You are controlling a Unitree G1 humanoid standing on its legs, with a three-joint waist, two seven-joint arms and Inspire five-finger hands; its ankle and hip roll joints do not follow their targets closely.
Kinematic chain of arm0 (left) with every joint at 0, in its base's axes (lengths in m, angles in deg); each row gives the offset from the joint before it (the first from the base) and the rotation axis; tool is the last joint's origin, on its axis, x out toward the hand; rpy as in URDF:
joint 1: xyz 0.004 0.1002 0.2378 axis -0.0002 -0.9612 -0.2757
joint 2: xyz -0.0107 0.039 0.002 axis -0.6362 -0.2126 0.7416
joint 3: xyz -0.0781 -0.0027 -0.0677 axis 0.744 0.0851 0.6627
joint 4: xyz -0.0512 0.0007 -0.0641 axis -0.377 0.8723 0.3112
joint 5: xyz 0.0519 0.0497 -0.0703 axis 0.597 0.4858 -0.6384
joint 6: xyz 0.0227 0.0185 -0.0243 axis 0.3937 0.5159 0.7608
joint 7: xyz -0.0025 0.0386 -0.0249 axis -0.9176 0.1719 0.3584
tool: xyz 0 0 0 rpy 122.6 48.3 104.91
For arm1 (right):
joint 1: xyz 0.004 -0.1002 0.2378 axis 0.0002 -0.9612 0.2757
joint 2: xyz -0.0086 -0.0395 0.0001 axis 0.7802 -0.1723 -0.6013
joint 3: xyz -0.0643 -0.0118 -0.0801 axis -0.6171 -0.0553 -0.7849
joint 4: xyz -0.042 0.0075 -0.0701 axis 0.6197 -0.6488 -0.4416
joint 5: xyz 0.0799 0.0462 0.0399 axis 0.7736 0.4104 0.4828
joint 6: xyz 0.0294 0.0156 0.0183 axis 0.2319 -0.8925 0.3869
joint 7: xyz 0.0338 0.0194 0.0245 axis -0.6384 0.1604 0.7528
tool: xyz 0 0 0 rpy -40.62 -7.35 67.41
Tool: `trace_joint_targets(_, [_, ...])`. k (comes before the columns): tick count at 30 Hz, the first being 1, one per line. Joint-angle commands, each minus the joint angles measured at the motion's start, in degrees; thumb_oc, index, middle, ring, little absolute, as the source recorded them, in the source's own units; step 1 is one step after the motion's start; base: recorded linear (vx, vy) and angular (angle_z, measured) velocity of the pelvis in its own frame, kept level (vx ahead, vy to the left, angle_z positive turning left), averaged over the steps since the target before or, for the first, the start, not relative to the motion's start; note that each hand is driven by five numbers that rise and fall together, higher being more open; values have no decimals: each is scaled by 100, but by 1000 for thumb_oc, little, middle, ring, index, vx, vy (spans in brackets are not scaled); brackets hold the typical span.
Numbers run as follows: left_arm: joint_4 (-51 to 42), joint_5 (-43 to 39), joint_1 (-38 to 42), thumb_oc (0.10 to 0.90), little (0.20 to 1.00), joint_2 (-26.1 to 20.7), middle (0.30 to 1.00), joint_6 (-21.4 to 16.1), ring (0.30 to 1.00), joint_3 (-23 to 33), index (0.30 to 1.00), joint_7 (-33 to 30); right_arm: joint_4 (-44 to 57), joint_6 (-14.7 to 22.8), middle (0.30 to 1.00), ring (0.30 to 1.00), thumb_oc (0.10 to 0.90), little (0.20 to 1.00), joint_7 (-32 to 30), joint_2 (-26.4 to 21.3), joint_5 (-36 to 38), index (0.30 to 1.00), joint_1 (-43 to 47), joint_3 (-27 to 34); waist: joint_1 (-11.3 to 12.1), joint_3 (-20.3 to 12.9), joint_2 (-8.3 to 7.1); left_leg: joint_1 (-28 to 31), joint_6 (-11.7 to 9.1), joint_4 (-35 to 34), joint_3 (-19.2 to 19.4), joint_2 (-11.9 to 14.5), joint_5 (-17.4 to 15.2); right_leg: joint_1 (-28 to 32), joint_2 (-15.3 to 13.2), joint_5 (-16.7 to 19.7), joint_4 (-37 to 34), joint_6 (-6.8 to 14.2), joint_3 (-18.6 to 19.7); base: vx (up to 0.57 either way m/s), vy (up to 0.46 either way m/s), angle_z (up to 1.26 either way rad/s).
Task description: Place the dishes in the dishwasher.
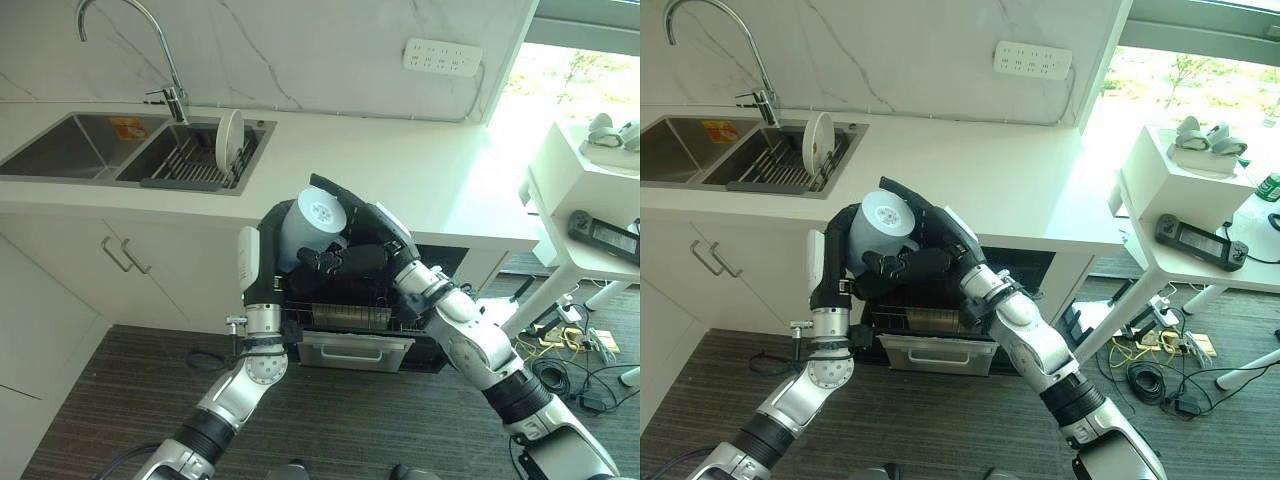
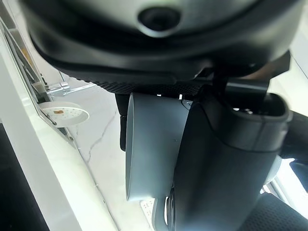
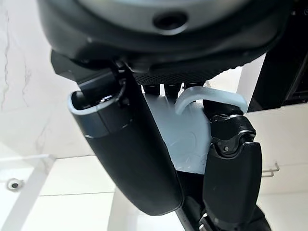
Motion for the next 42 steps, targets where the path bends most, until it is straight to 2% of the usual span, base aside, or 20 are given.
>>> trace_joint_targets(1, [-495,692,1294,400,300,225,300,-496,300,-327,300,-231,27,329,900,900,800,900,25,481,-366,900,780,-408,44,-273,-122,-111,156,441,-595,-44,-1115,406,-44,-464,-254,398,115,0,0,0])
trace_joint_targets(8, [-528,816,1353,400,300,318,300,-319,300,-375,300,-549,-111,335,900,900,800,900,-749,600,-897,900,808,-443,44,-229,-123,-100,164,441,-593,-49,-1139,407,-47,-466,-254,396,125,0,0,0])
trace_joint_targets(13, [-586,706,1328,400,300,394,300,-404,300,-391,300,-724,-156,467,900,900,800,900,-1134,726,-679,900,735,-425,40,-190,-119,-81,168,441,-572,-42,-1155,419,-46,-471,-254,386,120,0,0,0])
trace_joint_targets(18, [-564,753,1210,400,300,531,300,-590,300,-381,300,-958,-177,499,900,900,800,900,-1228,884,-598,900,701,-556,61,-168,-121,-85,159,441,-575,-43,-1156,408,-46,-464,-254,387,137,0,0,0])
trace_joint_targets(22, [-477,649,1323,400,300,598,300,-573,300,-514,300,-1098,-143,572,900,900,800,900,-1276,916,-303,900,719,-679,17,-172,-128,-72,172,441,-533,-42,-1167,409,-41,-458,-254,390,138,0,0,0])
trace_joint_targets(30, [-405,398,1178,400,300,664,300,-649,300,-526,300,-980,-4,707,900,900,800,900,-1215,966,27,900,667,-640,40,-170,-125,-67,174,441,-523,-47,-1169,422,-44,-463,-254,376,109,0,0,0])
trace_joint_targets(36, [-315,-29,1002,400,300,740,300,-803,300,-566,300,-640,64,737,900,900,800,900,-1150,1014,199,900,648,-649,83,-161,-120,-69,186,441,-527,-53,-1166,428,-50,-466,-254,362,89,0,0,0])
trace_joint_targets(42, [-205,-419,877,400,300,797,300,-1008,300,-657,300,-274,102,969,900,900,800,900,-1228,1077,363,900,670,-626,108,-150,-117,-63,198,441,-525,-59,-1161,435,-55,-454,-254,358,68,0,0,0])
